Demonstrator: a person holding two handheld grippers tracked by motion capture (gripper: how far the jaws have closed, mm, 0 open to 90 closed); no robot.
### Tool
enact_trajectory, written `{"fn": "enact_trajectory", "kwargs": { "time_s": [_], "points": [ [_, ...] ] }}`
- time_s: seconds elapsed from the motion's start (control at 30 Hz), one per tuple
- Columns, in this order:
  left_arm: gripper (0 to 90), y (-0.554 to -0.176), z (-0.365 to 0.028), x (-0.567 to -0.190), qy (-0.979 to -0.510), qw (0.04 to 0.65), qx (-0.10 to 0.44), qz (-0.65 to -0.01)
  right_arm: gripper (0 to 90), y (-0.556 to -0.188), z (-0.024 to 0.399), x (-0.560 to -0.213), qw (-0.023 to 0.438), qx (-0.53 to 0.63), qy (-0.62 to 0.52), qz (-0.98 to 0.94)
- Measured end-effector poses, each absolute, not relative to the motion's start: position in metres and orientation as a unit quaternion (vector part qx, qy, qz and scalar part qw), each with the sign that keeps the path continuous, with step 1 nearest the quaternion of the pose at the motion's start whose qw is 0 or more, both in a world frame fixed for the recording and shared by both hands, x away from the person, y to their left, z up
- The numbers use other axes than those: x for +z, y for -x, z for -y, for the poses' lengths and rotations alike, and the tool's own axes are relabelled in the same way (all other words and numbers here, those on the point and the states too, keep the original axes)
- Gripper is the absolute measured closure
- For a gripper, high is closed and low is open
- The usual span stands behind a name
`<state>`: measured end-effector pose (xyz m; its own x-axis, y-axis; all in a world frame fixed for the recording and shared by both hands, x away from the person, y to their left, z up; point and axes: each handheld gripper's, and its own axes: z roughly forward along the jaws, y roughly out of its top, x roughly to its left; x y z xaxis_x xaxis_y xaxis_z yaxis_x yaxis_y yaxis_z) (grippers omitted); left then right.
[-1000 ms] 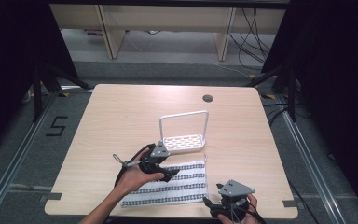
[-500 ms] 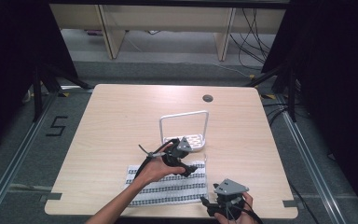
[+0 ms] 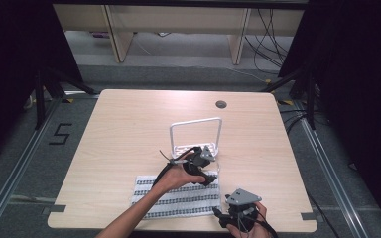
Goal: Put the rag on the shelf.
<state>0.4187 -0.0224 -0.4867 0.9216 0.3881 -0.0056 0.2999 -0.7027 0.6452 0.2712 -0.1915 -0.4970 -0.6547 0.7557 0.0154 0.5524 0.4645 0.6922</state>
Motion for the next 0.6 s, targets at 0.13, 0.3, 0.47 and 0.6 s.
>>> {"fn": "enact_trajectory", "kwargs": {
  "time_s": [0.13,0.3,0.47,0.6],
  "points": [
    [39.8,-0.422,0.029,-0.491,-0.922,0.336,0.061,-0.183,38.9,-0.274,0.191,-0.499,0.155,0.342,-0.384,-0.843],
    [43.6,-0.428,0.034,-0.497,-0.924,0.33,0.053,-0.187,39.4,-0.275,0.191,-0.5,0.153,0.336,-0.381,-0.848],
    [48.9,-0.427,0.037,-0.501,-0.925,0.331,0.053,-0.18,40.2,-0.278,0.192,-0.502,0.155,0.333,-0.375,-0.851],
    [53.7,-0.426,0.039,-0.501,-0.924,0.334,0.049,-0.178,46.3,-0.28,0.192,-0.504,0.134,0.327,-0.39,-0.85]
  ]
}}
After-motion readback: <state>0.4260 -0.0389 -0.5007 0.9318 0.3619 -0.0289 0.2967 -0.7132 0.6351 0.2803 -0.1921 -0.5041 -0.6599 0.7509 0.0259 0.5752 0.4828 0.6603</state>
